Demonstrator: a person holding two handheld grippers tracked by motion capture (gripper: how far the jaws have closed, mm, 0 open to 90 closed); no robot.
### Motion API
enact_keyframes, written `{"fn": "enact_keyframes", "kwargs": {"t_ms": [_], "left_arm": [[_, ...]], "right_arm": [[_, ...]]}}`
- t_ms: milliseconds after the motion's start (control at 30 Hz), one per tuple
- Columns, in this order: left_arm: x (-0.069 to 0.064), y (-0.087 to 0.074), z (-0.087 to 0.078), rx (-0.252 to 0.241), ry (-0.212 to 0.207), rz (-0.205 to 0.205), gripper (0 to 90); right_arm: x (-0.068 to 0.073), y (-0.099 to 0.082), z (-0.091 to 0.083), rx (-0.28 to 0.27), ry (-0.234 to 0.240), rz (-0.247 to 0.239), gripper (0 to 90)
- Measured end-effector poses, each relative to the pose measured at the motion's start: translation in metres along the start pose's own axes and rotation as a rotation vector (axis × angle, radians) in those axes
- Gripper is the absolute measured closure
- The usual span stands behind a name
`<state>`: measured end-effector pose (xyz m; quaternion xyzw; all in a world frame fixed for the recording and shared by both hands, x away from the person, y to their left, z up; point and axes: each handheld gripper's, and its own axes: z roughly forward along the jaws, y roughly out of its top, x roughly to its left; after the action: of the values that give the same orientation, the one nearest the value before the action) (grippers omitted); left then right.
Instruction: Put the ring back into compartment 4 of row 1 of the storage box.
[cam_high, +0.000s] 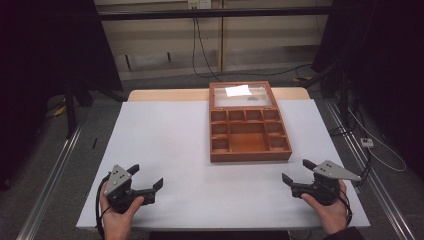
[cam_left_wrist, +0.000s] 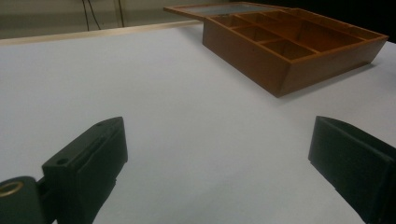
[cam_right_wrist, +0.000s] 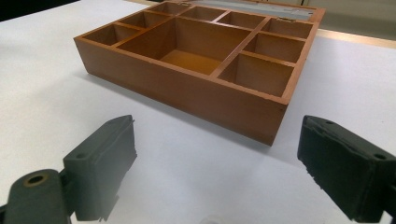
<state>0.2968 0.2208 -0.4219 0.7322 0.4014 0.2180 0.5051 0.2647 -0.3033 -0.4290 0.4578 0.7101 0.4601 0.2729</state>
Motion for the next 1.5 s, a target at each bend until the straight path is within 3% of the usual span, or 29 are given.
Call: {"fn": "enact_keyframes", "kwargs": {"t_ms": [133,200,500,733,833,1000,1133,1300,1333,1433,1500], "left_arm": [[0.000,0.000,0.001,0.002,-0.010,-0.018,4.6],[0.001,-0.001,0.002,0.003,-0.016,-0.033,4.7],[0.000,-0.002,0.000,0.010,-0.017,-0.027,4.6],[-0.001,-0.001,0.004,0.017,-0.023,-0.023,4.6],[-0.001,-0.001,0.002,0.023,-0.017,-0.012,4.6],[-0.001,-0.002,0.000,0.018,-0.024,-0.012,4.6],[-0.001,-0.002,-0.001,0.021,-0.026,-0.008,4.6],[-0.001,-0.003,-0.001,0.030,-0.022,-0.009,4.6],[-0.001,-0.003,-0.001,0.031,-0.021,-0.007,4.6],[-0.001,-0.003,-0.001,0.031,-0.023,-0.007,4.6],[-0.001,-0.003,-0.001,0.031,-0.024,-0.009,4.6]], "right_arm": [[-0.003,0.000,-0.001,0.013,0.006,0.033,11.4],[-0.005,0.001,-0.003,0.017,0.003,0.033,11.6],[-0.006,0.008,-0.008,0.033,0.016,0.027,11.7],[-0.009,0.011,0.000,0.122,0.048,0.020,7.0],[-0.013,0.011,0.002,0.191,0.099,0.034,12.1],[-0.014,0.013,0.001,0.231,0.072,0.009,13.9],[-0.015,0.012,-0.001,0.279,0.077,-0.002,22.9],[-0.017,0.011,0.000,0.316,0.086,0.001,25.0],[-0.019,0.009,0.001,0.339,0.106,0.003,26.4],[-0.022,0.007,-0.001,0.337,0.100,0.008,27.5],[-0.024,0.008,-0.004,0.333,0.103,0.005,33.4]]}}
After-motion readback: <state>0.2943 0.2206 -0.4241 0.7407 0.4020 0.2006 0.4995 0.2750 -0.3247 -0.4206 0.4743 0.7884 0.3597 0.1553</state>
